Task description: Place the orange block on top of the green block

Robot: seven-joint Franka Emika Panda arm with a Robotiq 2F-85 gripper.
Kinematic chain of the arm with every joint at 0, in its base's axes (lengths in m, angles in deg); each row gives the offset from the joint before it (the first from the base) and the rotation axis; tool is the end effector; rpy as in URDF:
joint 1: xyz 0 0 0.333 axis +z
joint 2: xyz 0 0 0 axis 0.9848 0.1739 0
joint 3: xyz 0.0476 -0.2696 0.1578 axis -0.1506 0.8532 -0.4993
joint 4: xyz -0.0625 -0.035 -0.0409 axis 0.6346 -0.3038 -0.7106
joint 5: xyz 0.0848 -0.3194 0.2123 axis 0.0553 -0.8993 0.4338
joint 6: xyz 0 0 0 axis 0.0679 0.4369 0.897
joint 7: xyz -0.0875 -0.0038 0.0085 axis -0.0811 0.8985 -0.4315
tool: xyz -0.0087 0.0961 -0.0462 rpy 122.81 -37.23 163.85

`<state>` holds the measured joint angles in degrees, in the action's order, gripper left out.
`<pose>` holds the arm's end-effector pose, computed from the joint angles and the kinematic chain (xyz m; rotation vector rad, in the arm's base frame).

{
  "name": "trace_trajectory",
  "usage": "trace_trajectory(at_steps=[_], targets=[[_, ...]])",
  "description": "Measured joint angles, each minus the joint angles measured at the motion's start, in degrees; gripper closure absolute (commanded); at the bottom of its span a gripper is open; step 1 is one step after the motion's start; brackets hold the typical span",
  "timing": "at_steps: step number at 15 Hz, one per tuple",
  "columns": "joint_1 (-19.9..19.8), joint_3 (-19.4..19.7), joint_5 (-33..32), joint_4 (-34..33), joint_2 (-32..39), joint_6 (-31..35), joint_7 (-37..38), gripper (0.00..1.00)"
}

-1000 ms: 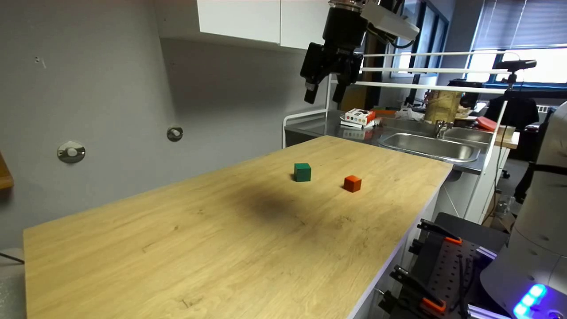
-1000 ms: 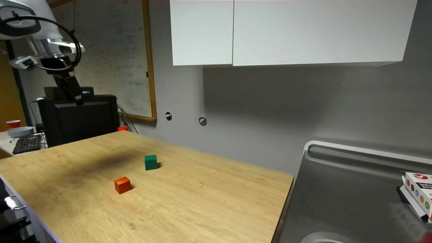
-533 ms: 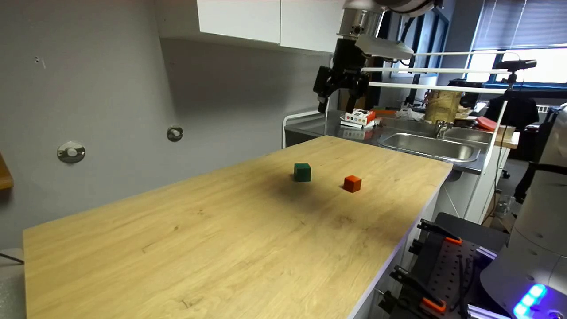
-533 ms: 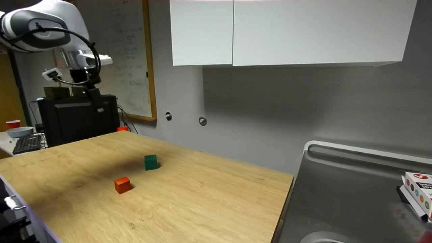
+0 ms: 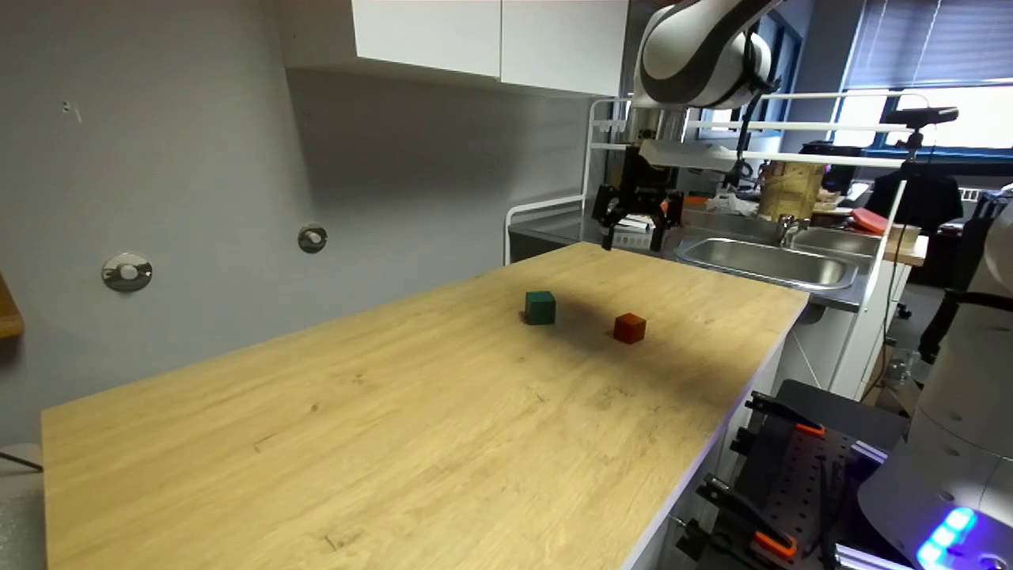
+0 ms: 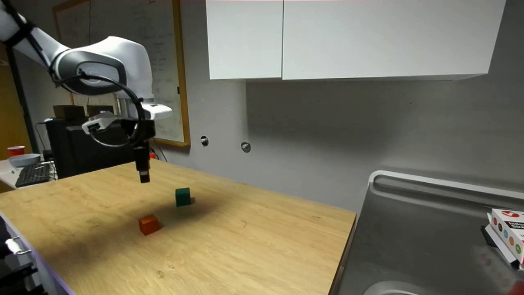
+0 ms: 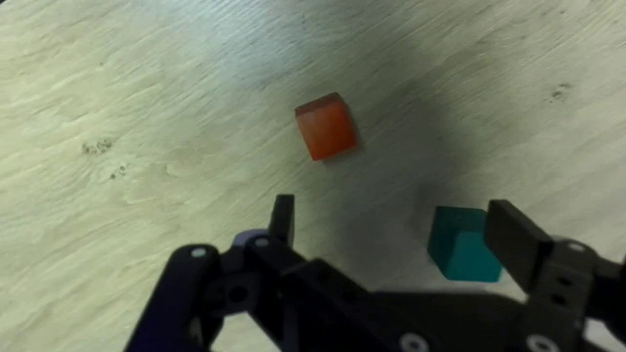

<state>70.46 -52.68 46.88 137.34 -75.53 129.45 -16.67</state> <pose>0.4280 -0.0889 0.3780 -2.9506 0.8864 -0.0456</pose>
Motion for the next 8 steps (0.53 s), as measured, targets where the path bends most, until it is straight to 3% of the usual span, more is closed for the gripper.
trace_trajectory(at_steps=[8], targets=[[-0.8, 6.2, 4.3, -1.1, 13.5, 1.4, -2.3, 0.00]])
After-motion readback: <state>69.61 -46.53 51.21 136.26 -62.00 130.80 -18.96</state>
